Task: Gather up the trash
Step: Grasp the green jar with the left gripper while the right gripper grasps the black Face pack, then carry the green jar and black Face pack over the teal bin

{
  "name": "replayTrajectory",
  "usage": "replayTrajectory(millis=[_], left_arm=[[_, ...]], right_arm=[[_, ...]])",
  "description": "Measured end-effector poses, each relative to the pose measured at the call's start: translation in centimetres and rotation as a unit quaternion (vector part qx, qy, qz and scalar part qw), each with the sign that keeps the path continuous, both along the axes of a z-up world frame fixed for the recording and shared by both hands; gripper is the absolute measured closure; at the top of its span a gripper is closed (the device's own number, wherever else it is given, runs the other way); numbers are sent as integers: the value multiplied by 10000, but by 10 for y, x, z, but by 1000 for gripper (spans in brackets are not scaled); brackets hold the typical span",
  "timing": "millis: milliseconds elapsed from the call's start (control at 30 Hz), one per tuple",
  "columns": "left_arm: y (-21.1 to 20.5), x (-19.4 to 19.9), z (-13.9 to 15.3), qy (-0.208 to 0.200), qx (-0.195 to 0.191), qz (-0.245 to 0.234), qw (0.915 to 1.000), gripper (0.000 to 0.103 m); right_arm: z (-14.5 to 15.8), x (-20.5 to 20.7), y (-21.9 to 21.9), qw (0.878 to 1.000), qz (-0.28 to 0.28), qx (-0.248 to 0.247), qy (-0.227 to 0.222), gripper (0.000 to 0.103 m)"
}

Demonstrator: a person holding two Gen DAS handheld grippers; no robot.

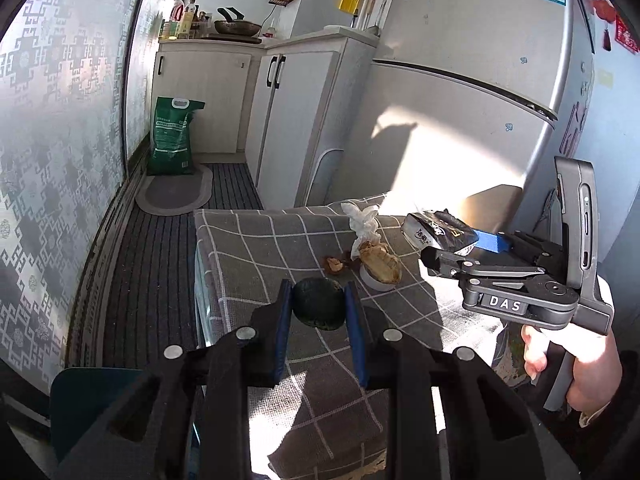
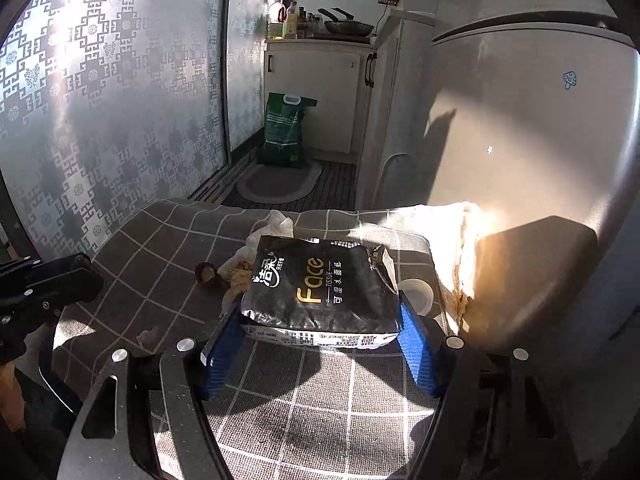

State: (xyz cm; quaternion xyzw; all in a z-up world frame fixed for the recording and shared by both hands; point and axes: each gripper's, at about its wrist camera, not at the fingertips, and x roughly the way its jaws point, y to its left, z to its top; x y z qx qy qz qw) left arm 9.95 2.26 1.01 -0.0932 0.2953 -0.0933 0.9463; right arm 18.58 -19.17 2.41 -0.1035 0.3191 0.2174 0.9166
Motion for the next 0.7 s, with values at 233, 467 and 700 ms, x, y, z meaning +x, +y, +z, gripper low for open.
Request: replayTrajectory(millis=[233, 467, 700], left_arm=[[17, -15, 7, -126, -12, 93, 9999, 75], [48, -27, 7, -131, -44, 375, 9992, 75], [84, -42, 2, -73, -47, 671, 9977, 75]], right_arm=[[14, -20, 32, 9990, 437, 42, -84, 31], [16, -30, 67, 9972, 751, 35, -52, 31], [14, -40, 104, 9943, 1067, -10, 10, 31]])
